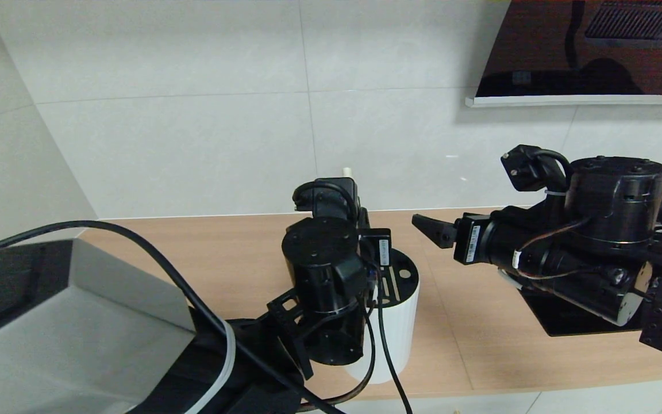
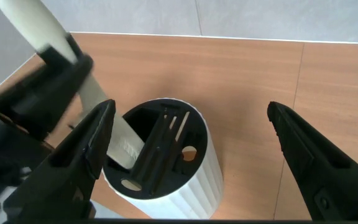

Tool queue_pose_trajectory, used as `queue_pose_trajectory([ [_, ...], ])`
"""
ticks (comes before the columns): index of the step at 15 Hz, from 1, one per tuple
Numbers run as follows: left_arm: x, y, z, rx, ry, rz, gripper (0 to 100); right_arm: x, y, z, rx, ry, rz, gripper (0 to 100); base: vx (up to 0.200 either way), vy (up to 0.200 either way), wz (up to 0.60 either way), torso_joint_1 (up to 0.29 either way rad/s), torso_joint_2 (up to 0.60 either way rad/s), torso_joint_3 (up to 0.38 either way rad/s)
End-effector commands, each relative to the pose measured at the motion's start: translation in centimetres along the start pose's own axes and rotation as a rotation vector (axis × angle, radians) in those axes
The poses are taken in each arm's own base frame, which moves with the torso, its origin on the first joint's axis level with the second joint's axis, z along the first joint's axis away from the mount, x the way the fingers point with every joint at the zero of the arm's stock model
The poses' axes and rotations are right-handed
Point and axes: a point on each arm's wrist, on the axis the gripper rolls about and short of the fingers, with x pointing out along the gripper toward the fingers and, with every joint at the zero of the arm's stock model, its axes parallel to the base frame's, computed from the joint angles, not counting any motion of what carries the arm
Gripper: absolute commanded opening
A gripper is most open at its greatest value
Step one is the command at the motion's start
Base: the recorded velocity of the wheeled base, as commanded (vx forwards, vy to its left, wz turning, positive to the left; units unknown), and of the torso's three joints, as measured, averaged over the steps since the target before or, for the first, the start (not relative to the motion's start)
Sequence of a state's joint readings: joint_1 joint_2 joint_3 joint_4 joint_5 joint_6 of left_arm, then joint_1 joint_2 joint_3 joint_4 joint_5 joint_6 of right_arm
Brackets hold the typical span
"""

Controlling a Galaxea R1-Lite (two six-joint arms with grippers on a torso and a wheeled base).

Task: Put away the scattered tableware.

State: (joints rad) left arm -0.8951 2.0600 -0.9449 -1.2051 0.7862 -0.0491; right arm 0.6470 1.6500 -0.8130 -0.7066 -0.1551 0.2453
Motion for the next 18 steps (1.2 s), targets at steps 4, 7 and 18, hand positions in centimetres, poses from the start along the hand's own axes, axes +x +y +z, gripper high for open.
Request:
queue_pose_trajectory([
  [4, 0.0, -0.1, -2.0, 0.036, 0.041, -0.009, 0, 0.0, 0.0, 0.0, 0.0, 0.0, 0.0, 100, 0.0, 0.0, 0.0, 0.0, 0.0, 0.0],
  [7, -0.1, -0.2, -3.6, 0.061, 0.066, -0.012, 0, 0.0, 0.0, -0.1, 0.0, 0.002, 0.0, 100, 0.0, 0.0, 0.0, 0.0, 0.0, 0.0],
  [18, -0.4, -0.3, -5.9, 0.103, 0.105, -0.021, 0, 0.0, 0.0, -0.1, -0.001, 0.004, -0.001, 100, 0.0, 0.0, 0.0, 0.0, 0.0, 0.0],
])
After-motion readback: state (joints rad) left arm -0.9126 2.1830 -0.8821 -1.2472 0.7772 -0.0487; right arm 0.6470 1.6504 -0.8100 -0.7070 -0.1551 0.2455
